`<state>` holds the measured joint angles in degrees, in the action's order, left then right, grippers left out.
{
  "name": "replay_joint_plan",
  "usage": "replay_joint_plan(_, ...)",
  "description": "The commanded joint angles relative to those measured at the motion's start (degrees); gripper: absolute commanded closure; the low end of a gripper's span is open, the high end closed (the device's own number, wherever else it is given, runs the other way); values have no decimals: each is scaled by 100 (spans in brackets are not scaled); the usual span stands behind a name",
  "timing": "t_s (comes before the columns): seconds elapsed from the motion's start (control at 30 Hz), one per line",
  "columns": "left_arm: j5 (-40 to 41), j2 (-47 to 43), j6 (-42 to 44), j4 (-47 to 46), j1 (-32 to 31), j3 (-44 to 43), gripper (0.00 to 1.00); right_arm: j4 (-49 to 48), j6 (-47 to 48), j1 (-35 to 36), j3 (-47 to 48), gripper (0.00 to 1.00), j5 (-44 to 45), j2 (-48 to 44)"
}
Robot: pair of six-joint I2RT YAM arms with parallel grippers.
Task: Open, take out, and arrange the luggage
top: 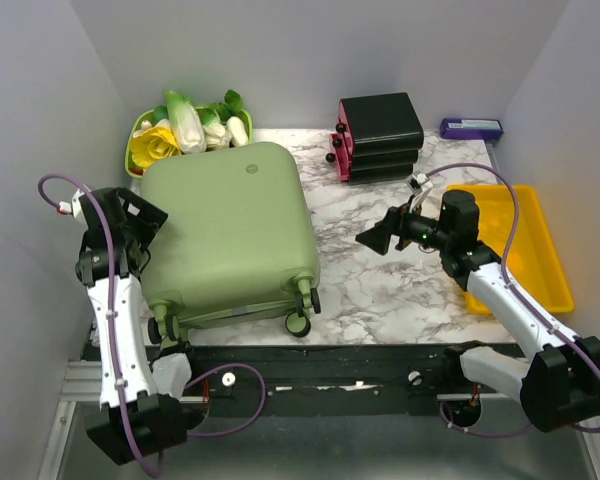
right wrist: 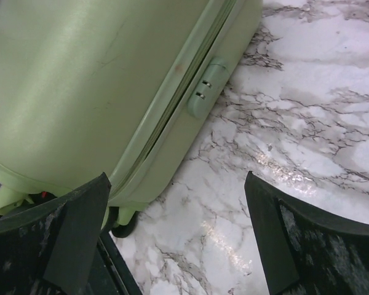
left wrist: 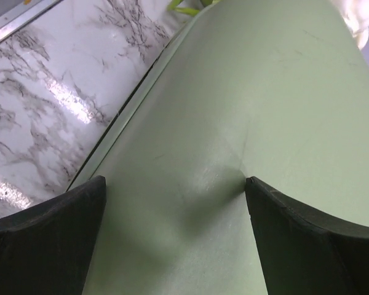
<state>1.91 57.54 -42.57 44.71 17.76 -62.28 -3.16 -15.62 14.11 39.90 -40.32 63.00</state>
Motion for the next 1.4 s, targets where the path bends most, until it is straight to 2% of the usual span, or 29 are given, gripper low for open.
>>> replay_joint_plan(0.0, -902, -655, 55, 390, -53, 1171, 1, 201, -240, 92, 299, 1, -2, -68)
replay_joint_plan(0.1, -1175, -1007, 20, 232, -53, 1665, 1, 298, -196, 118, 334, 1, 41, -200)
replay_joint_plan(0.27, -2422, -1367, -67, -120, -141, 2044, 1, 623, -38, 118, 404, 1, 120, -464)
replay_joint_plan(0.37, -2468, -1701, -304, -269, -491, 2080, 1, 702, -29, 127, 448, 1, 112, -412)
replay_joint_plan(0.5, -2293, -1957, -813, -541, -1291, 2246, 1, 782, 15, 145, 554, 1, 77, -315)
replay_joint_plan(0.53, -2248, -1983, -928, -638, -1667, 2308, 1, 799, 6, 153, 606, 1, 76, -298)
replay_joint_plan(0.67, -2073, -1817, -1473, -1358, -2486, 2572, 1, 895, 76, 206, 764, 1, 85, -280)
replay_joint_plan(0.73, -1837, -1624, -1614, -1649, -2803, 2467, 1, 1132, 120, 241, 870, 1, 251, -288)
replay_joint_plan(0.77, -1791, -1553, -1649, -1902, -3204, 2432, 1, 1238, 199, 241, 931, 1, 339, -297)
replay_joint_plan(0.83, -1555, -1317, -1711, -2027, -3602, 2247, 1, 1466, 199, 250, 1099, 1, 839, -419)
replay_joint_plan(1.0, -1202, -780, -1439, -2264, -4604, 1887, 1, 1862, 155, 242, 1292, 0, 2385, -780)
replay_joint_plan(1.17, -1272, -393, -869, -2572, -5168, 1728, 1, 2424, 200, 241, 1591, 0, 3081, -1105)
replay_joint_plan(1.27, -1395, -383, -439, -2616, -5546, 1632, 1, 2644, 226, 250, 1626, 0, 3048, -1334)
replay_joint_plan(1.37, -1413, -673, -192, -2608, -5704, 1666, 1, 2820, 515, 250, 1539, 0, 2092, -1615)
